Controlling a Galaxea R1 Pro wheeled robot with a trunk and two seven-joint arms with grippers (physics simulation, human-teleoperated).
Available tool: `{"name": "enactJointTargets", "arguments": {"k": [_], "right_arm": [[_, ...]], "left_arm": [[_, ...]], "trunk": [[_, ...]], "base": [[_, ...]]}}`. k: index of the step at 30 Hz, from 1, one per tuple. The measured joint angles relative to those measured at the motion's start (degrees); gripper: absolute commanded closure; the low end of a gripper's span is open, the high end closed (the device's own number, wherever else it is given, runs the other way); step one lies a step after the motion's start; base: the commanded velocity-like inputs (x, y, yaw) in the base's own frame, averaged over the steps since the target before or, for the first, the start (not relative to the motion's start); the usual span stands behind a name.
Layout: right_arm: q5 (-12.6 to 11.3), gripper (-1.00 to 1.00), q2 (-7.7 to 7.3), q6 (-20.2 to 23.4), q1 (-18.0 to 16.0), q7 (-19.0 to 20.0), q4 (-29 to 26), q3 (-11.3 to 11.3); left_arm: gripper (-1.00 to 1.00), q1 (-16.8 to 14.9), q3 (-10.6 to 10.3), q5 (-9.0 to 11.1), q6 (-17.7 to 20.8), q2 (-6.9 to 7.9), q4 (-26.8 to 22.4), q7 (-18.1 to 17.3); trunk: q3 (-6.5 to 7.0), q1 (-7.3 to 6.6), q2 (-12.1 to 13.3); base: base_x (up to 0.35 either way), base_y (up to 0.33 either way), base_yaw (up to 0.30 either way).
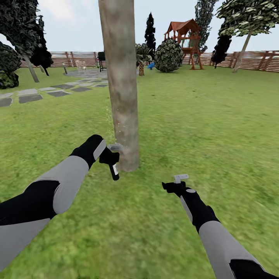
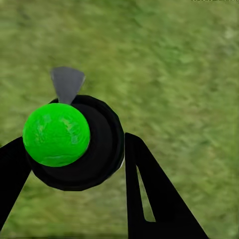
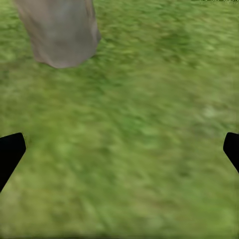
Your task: In the garden, pick up the pesticide atomizer on the floor and spray pesticide onto both trees until each tree trunk is fully covered.
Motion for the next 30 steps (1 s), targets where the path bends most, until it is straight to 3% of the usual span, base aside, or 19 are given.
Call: {"name": "enactJointTargets", "arguments": {"k": [6,16,30], "right_arm": [[0.01,-1.00,0.00,0.01,0.01,0.00,-0.01,0.00],[-0.03,-1.00,-0.01,0.02,0.01,0.00,-0.03,0.01],[-0.03,-1.00,-0.01,0.03,0.01,0.00,-0.03,0.04]], "left_arm": [[1.00,0.11,-0.03,-0.04,-0.12,0.00,0.35,0.11],[1.00,1.08,-0.08,-0.07,-0.22,-0.05,0.55,0.31],[1.00,2.08,-0.10,-0.31,-0.23,-0.01,0.54,0.48]], "trunk": [[0.00,-0.01,0.00],[0.00,-0.02,0.00],[0.00,-0.01,0.00]], "base": [[0.033,-0.270,0.240],[0.170,-0.247,0.030],[0.051,-0.264,0.216]]}}
